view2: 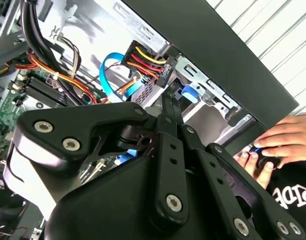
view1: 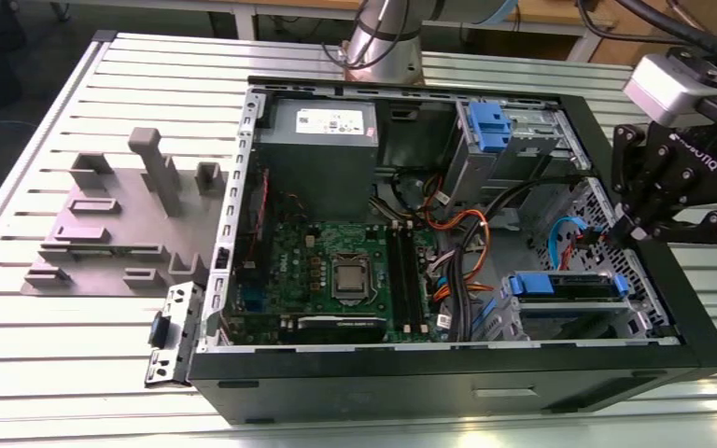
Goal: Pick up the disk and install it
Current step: 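Insert the first disk wire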
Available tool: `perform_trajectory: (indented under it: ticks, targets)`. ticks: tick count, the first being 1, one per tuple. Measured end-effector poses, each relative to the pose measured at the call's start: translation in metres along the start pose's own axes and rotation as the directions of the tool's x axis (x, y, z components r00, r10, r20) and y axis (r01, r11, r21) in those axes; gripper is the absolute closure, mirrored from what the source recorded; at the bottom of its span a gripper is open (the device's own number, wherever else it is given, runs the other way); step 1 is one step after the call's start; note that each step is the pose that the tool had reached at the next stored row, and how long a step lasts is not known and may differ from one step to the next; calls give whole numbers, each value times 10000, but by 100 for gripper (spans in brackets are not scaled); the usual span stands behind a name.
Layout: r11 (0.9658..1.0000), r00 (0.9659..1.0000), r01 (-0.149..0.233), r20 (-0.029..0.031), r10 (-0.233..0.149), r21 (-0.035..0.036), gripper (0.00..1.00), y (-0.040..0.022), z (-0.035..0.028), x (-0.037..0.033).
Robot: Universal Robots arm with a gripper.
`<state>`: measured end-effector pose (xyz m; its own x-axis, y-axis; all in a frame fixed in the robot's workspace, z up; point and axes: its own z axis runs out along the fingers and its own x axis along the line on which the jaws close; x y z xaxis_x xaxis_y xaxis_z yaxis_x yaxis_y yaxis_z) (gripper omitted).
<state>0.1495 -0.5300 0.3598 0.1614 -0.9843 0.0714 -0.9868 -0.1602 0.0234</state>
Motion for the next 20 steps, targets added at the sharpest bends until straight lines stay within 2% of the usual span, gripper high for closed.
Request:
perform_trajectory:
  ticks: [6, 10, 15, 16, 17, 19, 20]
  targets:
    - [10000, 10000, 75, -22, -75, 2, 89, -11, -5, -71]
    - [10000, 9999, 91, -60, -91, -3, 89, -19, -8, -102]
    - [9999, 9997, 105, -242, -106, -40, 89, -35, -8, -113]
    - [9999, 9996, 111, -259, -113, -43, 89, -40, -8, -114]
    - [9999, 9996, 118, -270, -119, -46, 83, -44, -8, -115]
    - [9999, 9995, 140, -283, -141, -48, 83, -53, -10, -115]
    - [9998, 9995, 168, -285, -170, -47, 76, -55, -9, -116]
